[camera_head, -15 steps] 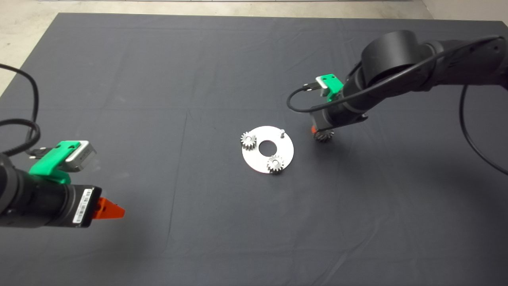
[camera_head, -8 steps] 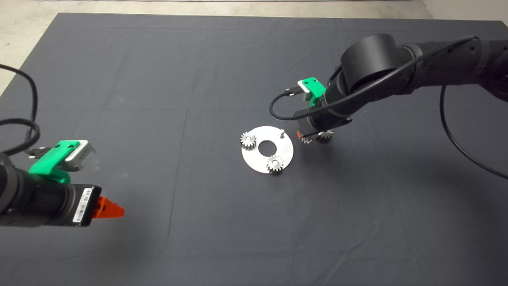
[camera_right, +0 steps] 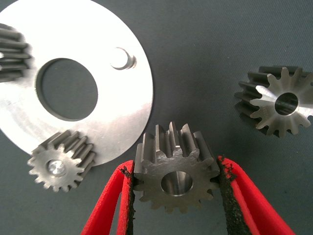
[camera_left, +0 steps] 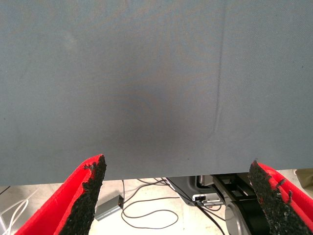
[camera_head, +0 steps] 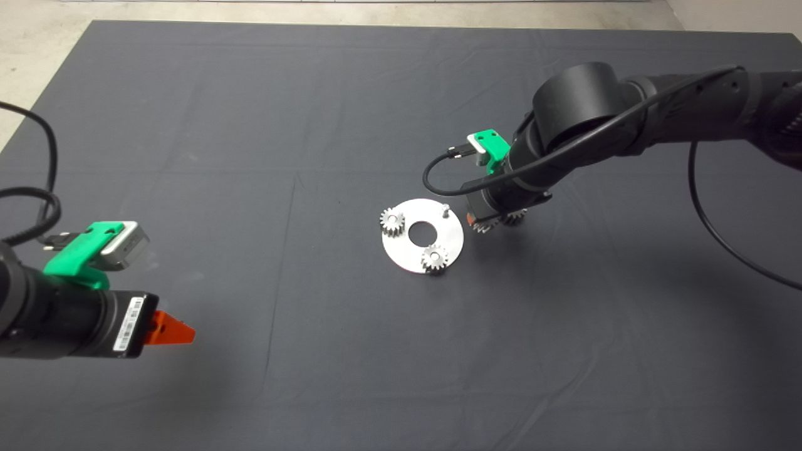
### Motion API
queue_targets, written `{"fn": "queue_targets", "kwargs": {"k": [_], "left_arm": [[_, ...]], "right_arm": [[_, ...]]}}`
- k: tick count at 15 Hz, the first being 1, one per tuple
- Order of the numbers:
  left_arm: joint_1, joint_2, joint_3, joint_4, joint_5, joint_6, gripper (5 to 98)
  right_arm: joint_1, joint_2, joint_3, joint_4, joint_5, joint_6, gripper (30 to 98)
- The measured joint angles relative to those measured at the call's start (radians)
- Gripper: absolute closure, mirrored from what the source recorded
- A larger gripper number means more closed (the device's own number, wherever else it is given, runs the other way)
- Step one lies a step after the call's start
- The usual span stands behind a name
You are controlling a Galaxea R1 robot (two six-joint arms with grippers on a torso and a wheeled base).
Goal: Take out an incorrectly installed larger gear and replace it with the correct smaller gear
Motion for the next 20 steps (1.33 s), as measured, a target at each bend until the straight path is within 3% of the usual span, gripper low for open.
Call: {"fn": "queue_targets", "kwargs": {"k": [13,20], "left_arm": [[0.0,0.001,0.0,0.0,0.001,0.0,29.2],[0.0,0.006,0.0,0.0,0.001,0.0,29.2]], "right_arm": [[-0.001,0.149,-0.156,0.06,0.002,-0.012,93.3],[-0.001,0.16,-0.252,0.142,-0.003,-0.066,93.4]]}}
